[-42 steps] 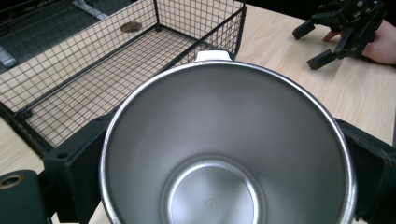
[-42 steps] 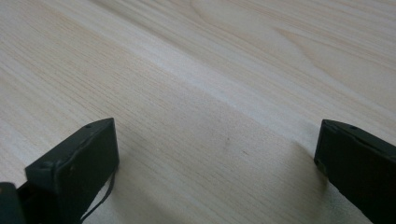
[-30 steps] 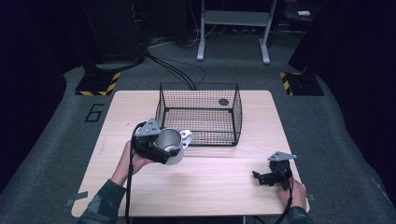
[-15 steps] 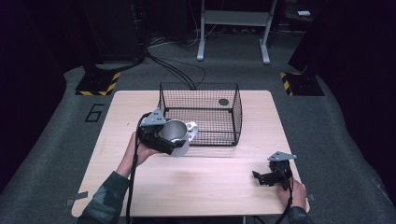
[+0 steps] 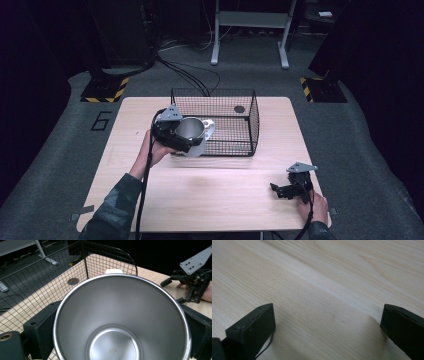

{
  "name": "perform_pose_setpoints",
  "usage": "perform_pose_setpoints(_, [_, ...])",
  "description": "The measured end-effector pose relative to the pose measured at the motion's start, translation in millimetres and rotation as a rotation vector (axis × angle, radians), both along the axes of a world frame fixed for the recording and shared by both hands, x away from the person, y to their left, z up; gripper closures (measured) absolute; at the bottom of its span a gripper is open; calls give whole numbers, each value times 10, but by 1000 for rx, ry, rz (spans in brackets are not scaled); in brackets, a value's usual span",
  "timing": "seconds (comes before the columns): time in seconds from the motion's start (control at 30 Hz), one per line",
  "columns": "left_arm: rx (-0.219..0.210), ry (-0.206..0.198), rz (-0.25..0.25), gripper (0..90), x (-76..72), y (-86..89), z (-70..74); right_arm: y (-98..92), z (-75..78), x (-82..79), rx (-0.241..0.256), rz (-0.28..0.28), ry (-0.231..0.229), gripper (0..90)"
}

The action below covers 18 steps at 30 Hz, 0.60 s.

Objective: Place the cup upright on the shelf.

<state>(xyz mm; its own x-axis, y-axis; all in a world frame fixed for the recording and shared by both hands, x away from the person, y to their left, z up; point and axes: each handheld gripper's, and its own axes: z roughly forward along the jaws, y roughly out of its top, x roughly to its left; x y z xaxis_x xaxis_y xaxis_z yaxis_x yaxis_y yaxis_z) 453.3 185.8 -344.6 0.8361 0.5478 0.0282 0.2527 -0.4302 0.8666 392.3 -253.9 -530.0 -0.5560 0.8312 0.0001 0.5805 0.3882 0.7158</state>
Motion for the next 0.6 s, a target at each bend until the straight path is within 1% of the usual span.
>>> perform_pose_setpoints(0.03, [-3,-1,3,62,20,-10,3,0,0,0,0,0,0,0])
perform_pose_setpoints(0.07, [-3,5,2,62,38,-16,11,-2,0,2,-1,2,-2,0])
perform_pose_setpoints(0.33, [1,6,26,62,205,-76,39,-2,0,2,-1,2,-1,0])
perform_pose_setpoints(0.43, [-6,8,43,62,277,-103,55,-2,0,2,-1,2,-2,0])
perform_pose_setpoints(0.6, [-1,5,67,62,383,-149,82,-3,0,3,-2,3,-2,0])
